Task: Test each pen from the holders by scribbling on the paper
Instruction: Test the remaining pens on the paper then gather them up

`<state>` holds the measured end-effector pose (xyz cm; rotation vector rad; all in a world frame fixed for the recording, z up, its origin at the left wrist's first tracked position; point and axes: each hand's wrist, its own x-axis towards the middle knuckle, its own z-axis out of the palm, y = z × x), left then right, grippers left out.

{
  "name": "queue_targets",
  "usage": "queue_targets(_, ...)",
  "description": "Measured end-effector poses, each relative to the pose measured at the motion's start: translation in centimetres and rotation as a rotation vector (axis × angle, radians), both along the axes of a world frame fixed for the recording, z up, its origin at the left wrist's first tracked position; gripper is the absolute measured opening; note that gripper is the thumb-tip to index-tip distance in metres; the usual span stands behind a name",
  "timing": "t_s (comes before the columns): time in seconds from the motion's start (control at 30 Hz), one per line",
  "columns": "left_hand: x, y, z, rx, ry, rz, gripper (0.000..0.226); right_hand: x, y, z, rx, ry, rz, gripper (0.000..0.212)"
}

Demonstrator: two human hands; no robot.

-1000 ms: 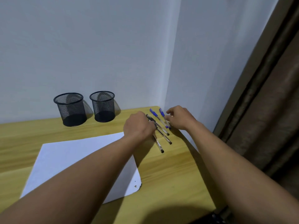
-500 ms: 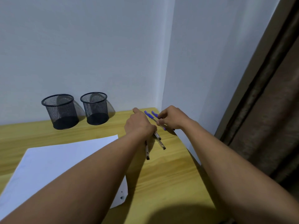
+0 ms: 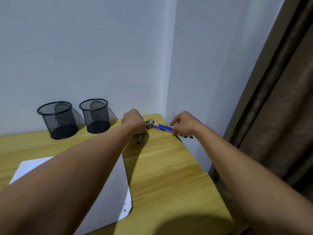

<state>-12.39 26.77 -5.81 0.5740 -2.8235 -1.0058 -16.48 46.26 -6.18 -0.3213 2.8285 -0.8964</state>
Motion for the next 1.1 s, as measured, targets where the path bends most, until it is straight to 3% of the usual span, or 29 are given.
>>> queue_targets(0.1,-0.5,0.0,0.1,-0.029,0.000,-0.062,0.035,-0.1,0.4,0.2,0.002,-0.029,-0.020,0.029)
queue_targets(0.37,-1.1,-0.3,-0.2,-0.031,0.015,-0.116,0.047,0.6,2.0,0.7,0.020,-0.080,0.013,0.026)
queue_targets(0.63,-1.5,0.1,0.0,-0.044,0.013,-0.176,0.033,1.8,2.6,0.8,0.042,-0.079,0.042,0.029)
queue_targets(0.9,-0.3,-0.4,2.7,0.021,0.148,-0.230,0.024,3.9,2.9,3.8,-0.053,0.002,0.033,0.029)
queue_targets(1.1,1.9,-2.8,7.1,0.190,0.310,-0.194,0.015,6.6,0.8,8.2,-0.311,0.010,0.043,0.026)
